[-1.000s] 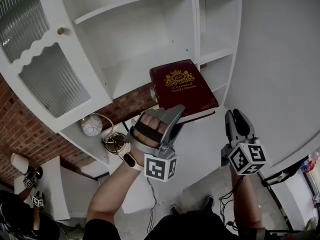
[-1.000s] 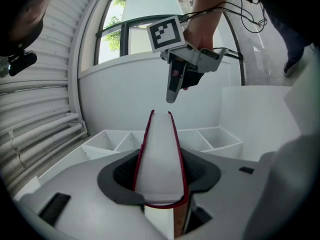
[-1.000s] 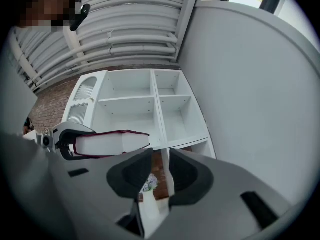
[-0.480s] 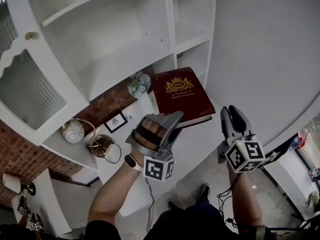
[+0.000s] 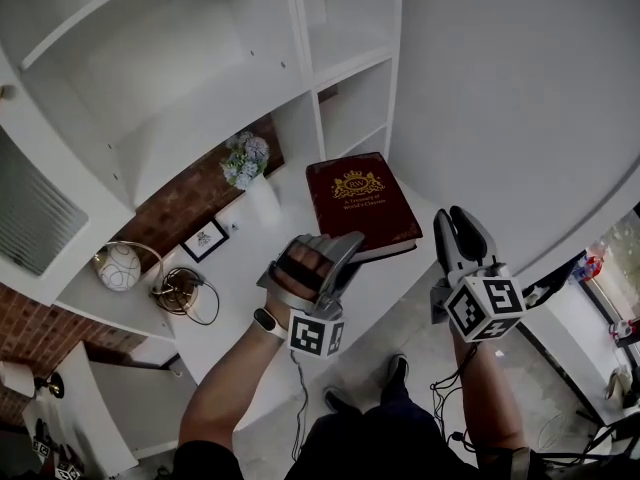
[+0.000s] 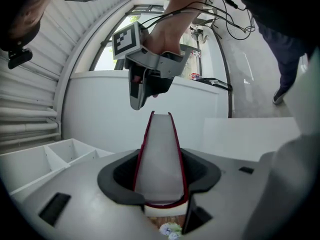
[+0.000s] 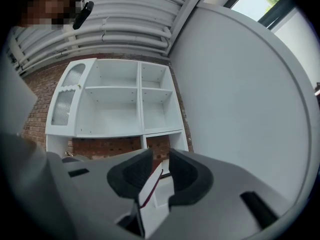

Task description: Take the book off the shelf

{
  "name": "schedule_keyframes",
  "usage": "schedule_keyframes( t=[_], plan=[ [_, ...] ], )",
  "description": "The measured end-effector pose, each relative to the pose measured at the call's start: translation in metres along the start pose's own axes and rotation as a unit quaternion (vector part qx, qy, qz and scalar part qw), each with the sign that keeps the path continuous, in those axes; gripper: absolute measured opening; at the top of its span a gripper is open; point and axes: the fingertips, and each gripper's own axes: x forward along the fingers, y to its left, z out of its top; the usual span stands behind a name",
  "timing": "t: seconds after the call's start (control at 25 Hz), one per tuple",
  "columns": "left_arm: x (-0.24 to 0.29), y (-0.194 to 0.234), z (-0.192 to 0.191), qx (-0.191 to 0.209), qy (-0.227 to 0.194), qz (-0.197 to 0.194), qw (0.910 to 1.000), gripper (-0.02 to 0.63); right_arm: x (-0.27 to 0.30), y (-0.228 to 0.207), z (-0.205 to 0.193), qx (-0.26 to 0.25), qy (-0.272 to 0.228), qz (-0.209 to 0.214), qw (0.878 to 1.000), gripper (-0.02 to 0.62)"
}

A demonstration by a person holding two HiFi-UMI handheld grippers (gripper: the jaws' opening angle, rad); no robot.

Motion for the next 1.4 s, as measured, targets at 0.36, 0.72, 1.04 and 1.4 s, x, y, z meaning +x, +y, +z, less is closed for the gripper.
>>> schedule_keyframes(
  t=[0.36, 0.72, 1.04, 1.4],
  plan=[
    [0.024, -0.071, -0.007, -0.026, -0.002, -0.058, 0.9980, 0.219, 0.017, -0.019, -0.036, 0.011, 0.030, 0.012, 0.999, 0.097],
    [0.044, -0.130, -0.021, -0.056, 0.009, -0.109, 0.9924, 0.219, 0.046, -0.039, -0.081, 0.032, 0.068, 0.018, 0.997, 0.095],
    [0.061, -0.188, -0.024, -0.071, -0.001, -0.162, 0.9842, 0.219, 0.066, -0.050, -0.114, 0.043, 0.094, 0.019, 0.994, 0.094],
    [0.076, -0.225, -0.028, -0.088, -0.001, -0.189, 0.9780, 0.219, 0.077, -0.056, -0.148, 0.042, 0.131, 0.029, 0.990, 0.094]
  ],
)
